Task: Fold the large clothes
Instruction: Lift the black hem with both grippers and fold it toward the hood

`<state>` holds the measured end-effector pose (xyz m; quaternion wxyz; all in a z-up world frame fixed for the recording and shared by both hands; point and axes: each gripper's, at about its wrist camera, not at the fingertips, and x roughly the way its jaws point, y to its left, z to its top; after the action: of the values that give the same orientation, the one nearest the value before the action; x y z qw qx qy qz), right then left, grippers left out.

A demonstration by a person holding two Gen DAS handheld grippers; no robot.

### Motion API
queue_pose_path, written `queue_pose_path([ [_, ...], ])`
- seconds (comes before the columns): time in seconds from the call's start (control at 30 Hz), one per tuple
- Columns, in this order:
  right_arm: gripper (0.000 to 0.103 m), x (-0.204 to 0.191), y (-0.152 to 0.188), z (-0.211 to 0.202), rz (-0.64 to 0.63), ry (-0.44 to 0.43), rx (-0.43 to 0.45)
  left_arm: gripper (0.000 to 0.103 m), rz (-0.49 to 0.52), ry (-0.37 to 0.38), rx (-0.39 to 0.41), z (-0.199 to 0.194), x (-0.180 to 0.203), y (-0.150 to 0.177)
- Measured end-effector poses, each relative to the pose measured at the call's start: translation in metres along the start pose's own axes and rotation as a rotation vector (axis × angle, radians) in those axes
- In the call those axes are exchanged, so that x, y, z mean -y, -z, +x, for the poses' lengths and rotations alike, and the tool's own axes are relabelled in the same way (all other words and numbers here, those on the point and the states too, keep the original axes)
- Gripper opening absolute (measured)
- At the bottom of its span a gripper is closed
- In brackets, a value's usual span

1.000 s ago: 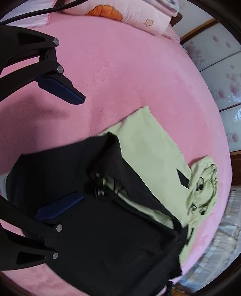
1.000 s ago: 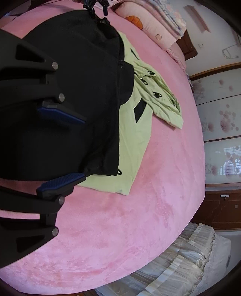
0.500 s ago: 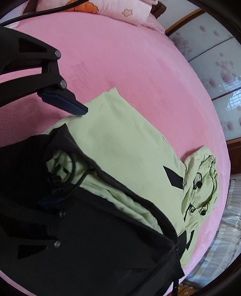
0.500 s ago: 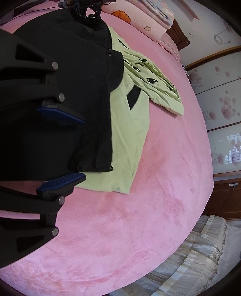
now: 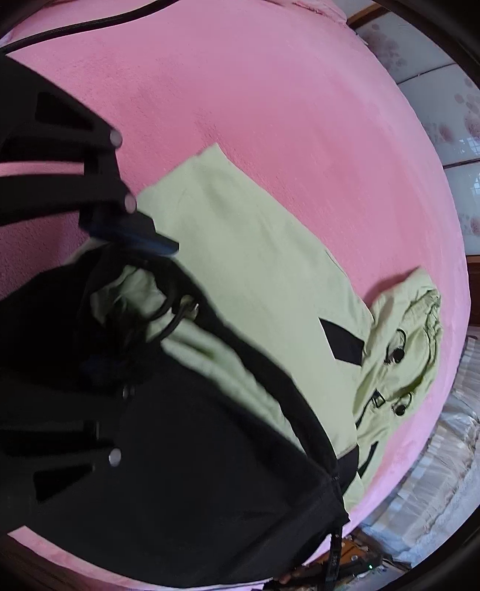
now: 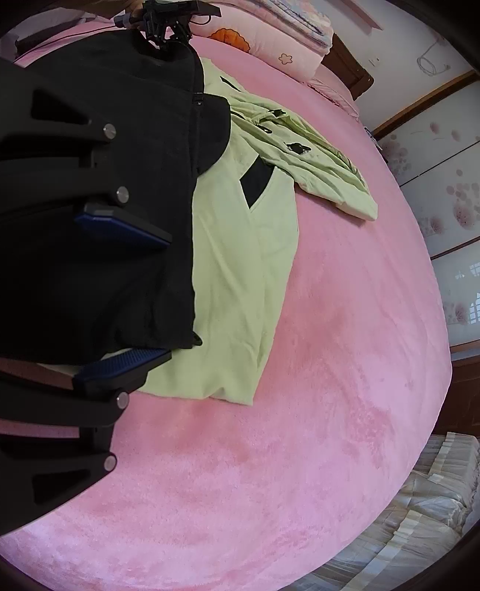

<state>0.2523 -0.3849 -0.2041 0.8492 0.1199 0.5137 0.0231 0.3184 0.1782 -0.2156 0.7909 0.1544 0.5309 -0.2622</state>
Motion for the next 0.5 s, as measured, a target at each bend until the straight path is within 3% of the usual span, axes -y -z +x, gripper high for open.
queue_pose_path([
  [0.13, 0.053, 0.000, 0.001, 0.001, 0.000, 0.000, 0.006, 0.044, -0.016, 0.012, 0.011, -0.003, 0.000, 0.001],
  [0.3, 0.036, 0.003, 0.001, 0.002, 0.015, 0.025, 0.014, 0.045, -0.024, 0.000, 0.035, -0.007, 0.003, 0.001],
  [0.4, 0.027, 0.005, 0.002, -0.001, 0.019, 0.043, 0.029, 0.025, -0.047, 0.014, 0.126, -0.016, 0.005, -0.004],
  [0.5, 0.018, -0.004, 0.004, -0.009, -0.013, 0.075, 0.068, 0.021, -0.092, 0.005, 0.157, -0.025, 0.006, -0.010],
])
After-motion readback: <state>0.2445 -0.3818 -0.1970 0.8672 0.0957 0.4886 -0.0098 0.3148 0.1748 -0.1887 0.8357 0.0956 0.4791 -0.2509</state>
